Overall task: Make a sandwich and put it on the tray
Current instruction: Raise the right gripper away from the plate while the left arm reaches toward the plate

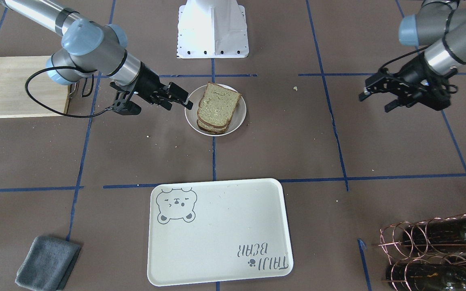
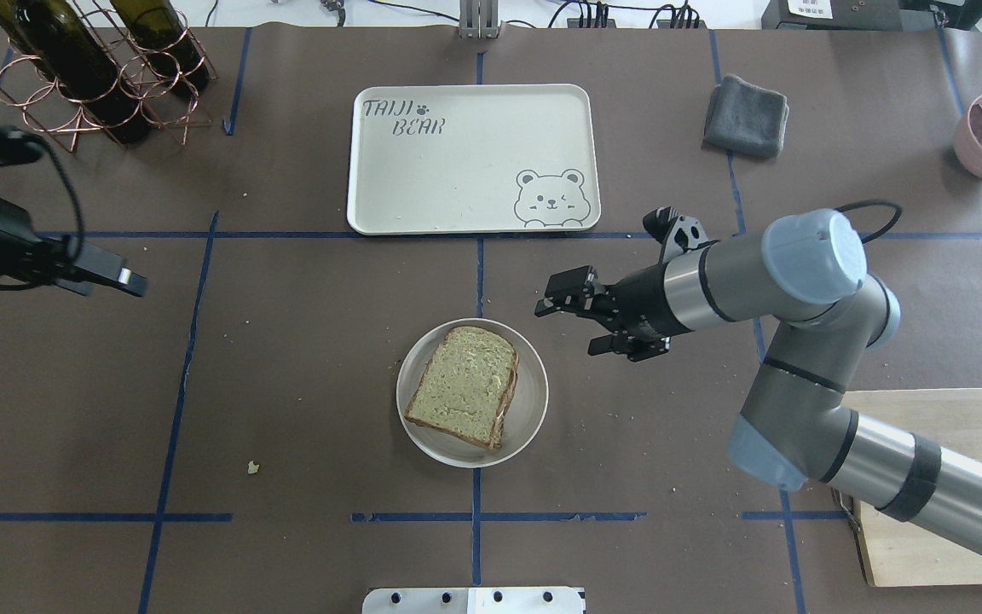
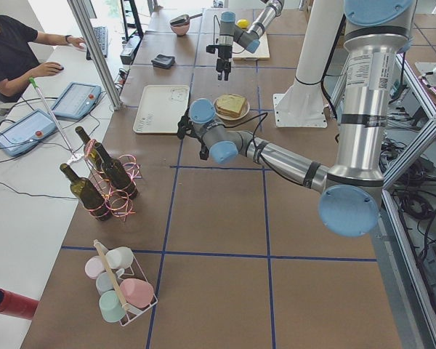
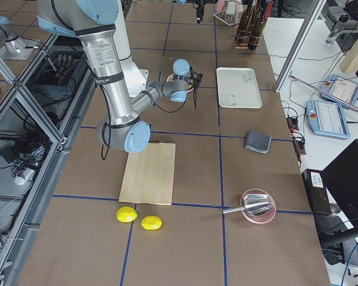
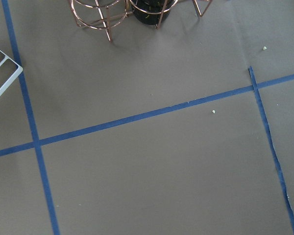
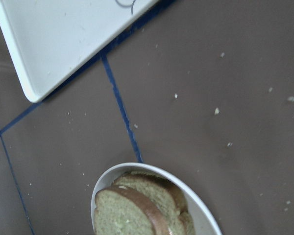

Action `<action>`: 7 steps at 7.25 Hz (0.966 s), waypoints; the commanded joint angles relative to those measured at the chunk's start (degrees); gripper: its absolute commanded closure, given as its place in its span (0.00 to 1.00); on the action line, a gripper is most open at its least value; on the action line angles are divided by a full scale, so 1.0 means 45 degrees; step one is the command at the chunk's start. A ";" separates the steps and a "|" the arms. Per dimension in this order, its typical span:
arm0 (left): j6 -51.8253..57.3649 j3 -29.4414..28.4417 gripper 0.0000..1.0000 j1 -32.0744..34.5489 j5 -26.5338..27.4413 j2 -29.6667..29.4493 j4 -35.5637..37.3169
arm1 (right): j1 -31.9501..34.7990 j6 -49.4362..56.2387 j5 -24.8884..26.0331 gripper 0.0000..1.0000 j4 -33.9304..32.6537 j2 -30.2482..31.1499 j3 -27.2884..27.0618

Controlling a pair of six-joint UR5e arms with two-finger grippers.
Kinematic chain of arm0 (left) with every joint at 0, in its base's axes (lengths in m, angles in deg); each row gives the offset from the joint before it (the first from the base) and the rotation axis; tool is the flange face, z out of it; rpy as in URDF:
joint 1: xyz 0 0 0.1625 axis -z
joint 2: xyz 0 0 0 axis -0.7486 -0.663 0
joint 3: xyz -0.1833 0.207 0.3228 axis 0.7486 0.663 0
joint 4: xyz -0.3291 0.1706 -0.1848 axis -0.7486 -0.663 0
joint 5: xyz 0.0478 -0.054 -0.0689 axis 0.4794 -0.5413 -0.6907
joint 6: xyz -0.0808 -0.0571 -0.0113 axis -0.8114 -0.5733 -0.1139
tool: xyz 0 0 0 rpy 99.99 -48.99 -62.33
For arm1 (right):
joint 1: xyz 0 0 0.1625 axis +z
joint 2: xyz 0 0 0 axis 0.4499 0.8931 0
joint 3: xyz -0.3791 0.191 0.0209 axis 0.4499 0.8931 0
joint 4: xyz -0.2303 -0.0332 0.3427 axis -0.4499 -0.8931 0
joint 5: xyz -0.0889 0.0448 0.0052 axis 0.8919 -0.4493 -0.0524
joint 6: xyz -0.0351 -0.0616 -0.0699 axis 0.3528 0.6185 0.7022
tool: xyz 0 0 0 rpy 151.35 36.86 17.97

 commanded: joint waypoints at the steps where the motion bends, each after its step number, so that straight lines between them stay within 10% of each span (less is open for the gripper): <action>1: -0.3825 -0.0258 0.29 -0.3264 0.1703 -0.2188 -0.0683 | 0.1544 0.1645 -0.1376 0.00 0.0009 0.1256 -0.0020; 3: -0.3870 -0.1210 0.56 -0.4327 0.2509 -0.3089 -0.0683 | 0.2523 0.2238 -0.1614 0.00 0.0029 0.2642 -0.0349; 7: -0.3831 -0.2955 0.58 -0.4819 0.3158 -0.4306 -0.0683 | 0.2663 0.3393 -0.1556 0.00 0.0048 0.3568 -0.0567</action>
